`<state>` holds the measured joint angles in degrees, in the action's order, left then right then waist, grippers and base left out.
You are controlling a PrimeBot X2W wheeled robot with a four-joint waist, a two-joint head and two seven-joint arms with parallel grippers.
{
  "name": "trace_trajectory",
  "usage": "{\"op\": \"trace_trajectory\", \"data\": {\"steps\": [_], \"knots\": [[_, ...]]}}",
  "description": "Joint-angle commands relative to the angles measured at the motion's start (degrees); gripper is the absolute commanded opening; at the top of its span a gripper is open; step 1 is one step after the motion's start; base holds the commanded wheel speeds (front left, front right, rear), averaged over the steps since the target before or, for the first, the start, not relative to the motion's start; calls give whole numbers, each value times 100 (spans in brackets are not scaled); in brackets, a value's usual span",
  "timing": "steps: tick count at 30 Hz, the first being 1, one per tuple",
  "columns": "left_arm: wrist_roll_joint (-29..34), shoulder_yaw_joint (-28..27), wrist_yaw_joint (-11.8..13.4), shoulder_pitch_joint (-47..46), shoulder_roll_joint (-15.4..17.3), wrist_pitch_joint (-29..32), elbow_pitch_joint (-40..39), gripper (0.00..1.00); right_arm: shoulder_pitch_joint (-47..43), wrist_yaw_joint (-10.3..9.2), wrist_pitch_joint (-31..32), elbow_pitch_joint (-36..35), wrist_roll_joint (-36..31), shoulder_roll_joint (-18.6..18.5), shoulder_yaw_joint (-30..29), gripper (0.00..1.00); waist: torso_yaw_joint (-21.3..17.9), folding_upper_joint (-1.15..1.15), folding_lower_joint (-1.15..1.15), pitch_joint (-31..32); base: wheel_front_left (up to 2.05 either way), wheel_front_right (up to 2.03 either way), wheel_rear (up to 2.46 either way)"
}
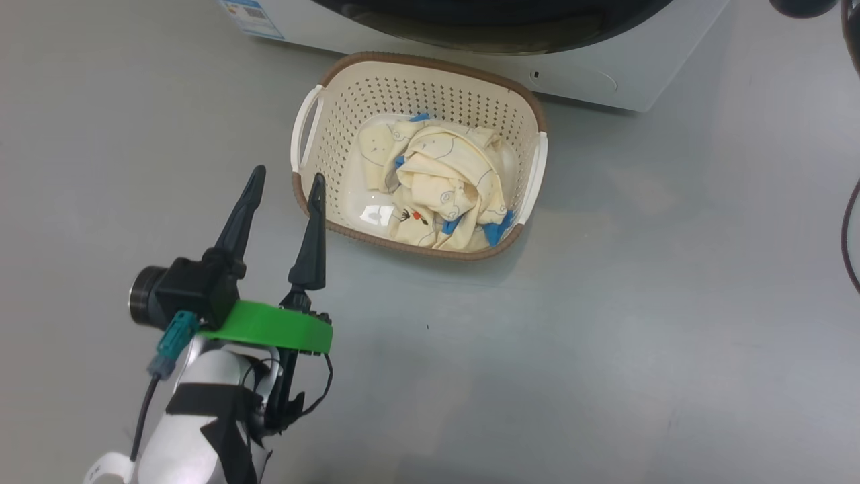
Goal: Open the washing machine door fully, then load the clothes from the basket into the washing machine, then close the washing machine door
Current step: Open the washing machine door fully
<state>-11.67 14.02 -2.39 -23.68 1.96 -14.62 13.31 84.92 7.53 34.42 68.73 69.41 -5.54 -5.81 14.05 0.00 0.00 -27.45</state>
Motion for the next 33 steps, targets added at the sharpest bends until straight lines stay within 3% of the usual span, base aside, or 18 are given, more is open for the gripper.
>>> {"op": "trace_trajectory", "data": {"steps": [1, 12, 18, 33], "knots": [[-37, -166, 41, -95, 93, -38, -145, 100, 110, -4, 135, -192, 2, 241, 87, 0, -8, 0, 0, 11, 0, 0, 0], [-63, -157, 72, -25, 92, -38, -97, 100, -494, -4, 899, -625, 300, 262, 290, 0, -100, 0, 0, 201, 0, 0, 0], [-83, -100, 64, 60, 92, -38, -2, 100, -1112, -4, 1437, -1198, 842, 265, 616, 0, -80, 0, 0, 423, 0, 0, 0], [-111, -26, 60, 273, 92, -38, 205, 100, -3003, -4, 1621, -2994, 2455, 266, 2108, 0, -67, 0, 0, 904, 0, 0, 0]]}}
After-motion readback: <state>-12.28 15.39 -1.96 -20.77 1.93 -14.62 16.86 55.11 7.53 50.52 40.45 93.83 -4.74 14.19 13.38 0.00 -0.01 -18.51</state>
